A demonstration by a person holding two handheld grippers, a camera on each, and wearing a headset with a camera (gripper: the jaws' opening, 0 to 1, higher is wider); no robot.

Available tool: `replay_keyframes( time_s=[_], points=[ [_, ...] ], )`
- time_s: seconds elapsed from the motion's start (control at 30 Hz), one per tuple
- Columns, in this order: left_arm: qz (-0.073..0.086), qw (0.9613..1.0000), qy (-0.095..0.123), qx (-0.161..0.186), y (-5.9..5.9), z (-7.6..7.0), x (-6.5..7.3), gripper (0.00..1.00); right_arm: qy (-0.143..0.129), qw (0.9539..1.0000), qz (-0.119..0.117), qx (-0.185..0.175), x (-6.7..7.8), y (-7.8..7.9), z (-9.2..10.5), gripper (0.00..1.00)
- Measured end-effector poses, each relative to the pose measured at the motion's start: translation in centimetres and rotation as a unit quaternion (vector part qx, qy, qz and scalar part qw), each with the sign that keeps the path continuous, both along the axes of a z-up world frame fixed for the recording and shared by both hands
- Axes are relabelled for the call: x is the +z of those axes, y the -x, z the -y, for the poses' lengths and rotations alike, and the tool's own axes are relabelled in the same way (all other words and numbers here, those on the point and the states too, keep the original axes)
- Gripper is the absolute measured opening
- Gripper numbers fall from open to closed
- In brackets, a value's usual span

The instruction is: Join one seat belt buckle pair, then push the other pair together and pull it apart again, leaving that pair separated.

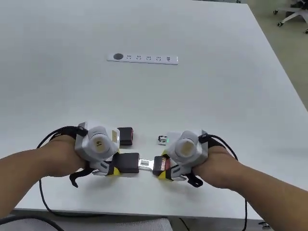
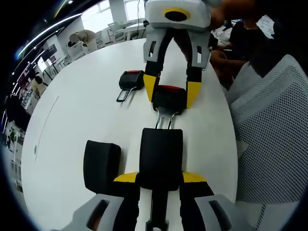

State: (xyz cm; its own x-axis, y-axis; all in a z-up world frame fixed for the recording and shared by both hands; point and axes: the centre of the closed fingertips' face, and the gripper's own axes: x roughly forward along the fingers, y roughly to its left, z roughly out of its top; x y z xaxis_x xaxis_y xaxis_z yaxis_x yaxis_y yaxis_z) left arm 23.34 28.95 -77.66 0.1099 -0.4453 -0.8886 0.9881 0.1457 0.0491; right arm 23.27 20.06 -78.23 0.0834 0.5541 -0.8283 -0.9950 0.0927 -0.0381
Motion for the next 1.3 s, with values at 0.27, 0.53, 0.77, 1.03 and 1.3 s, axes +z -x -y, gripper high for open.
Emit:
replay_keyframes(
  time_s=[0.27, 0.53, 0.77, 1.03, 1.3],
  points=[
    [-0.001, 0.9999, -0.004, -0.013, 0.4, 0.4, 0.4, 0.32, 0.001, 0.9998, 0.002, 0.022, 0.2, 0.1, -0.9, 0.32],
    [-0.007, 0.9995, -0.002, -0.031, 0.3, 0.4, 0.3, 0.32, -0.01, 0.9996, -0.018, 0.02, 0.0, 0.1, -0.9, 0.32],
    [-0.016, 0.9989, -0.007, -0.043, 0.3, 0.5, 0.3, 0.32, -0.005, 0.9996, -0.019, 0.022, 0.1, -0.3, -1.2, 0.31],
    [-0.019, 0.9991, 0.001, -0.039, 0.0, 0.2, -0.2, 0.31, -0.008, 0.9995, -0.018, 0.023, 0.1, -0.4, -1.7, 0.3],
    [-0.018, 0.9986, -0.002, -0.05, 0.0, 0.2, -0.3, 0.31, -0.006, 0.9992, -0.017, 0.034, -0.1, -0.3, -2.9, 0.3]
  ],
)
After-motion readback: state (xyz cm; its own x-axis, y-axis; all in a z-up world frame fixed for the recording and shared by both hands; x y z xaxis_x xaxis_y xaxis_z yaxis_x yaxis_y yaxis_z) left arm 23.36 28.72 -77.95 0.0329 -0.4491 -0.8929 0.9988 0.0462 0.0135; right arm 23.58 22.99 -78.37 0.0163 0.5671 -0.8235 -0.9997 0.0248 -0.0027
